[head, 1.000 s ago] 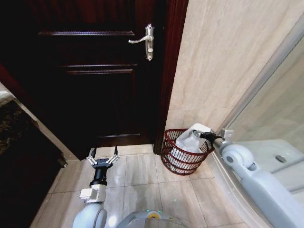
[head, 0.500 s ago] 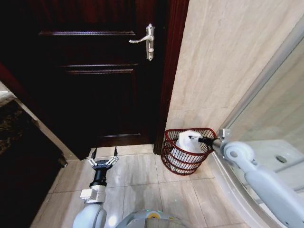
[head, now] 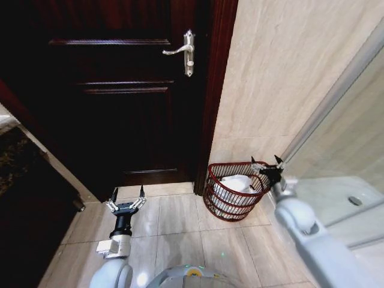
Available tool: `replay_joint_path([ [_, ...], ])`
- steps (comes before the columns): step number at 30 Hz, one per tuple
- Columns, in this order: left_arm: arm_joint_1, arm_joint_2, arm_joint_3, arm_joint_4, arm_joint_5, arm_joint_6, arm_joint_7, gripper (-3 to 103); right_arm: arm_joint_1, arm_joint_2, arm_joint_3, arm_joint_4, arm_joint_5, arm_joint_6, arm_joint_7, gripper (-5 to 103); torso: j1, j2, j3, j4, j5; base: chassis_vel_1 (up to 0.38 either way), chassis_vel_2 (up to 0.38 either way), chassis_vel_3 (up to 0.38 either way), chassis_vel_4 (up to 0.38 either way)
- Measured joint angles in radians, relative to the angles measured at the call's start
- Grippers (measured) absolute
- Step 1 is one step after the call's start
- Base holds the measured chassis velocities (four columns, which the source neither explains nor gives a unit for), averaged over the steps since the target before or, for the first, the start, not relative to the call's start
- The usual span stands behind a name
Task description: Discard the used towel into the hamper.
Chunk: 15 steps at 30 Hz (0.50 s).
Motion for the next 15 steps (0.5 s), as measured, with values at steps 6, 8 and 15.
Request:
replay_joint_path([
  [6,-0.003,0.041,-0.023,0.011,-0.052,-0.009,0.036,100,-0.16,0.149,0.086,0.084,-0.099,0.062,-0.08,100,0.0,0.0,0.0,0.0,0.0,0.0,0.0,0.0,0.0],
  [8,-0.009,0.058,-0.025,0.013,-0.068,-0.006,0.049,100,-0.223,0.2,0.107,0.127,-0.104,0.08,-0.105,100,0.0,0.0,0.0,0.0002,0.0001,0.0,0.0,0.0,0.0],
  [15,-0.021,0.109,-0.015,-0.003,-0.106,0.039,0.089,100,-0.354,0.393,0.144,0.239,-0.126,0.115,-0.166,100,0.0,0.0,0.0,0.0,0.0002,0.0,0.0,0.0,0.0],
])
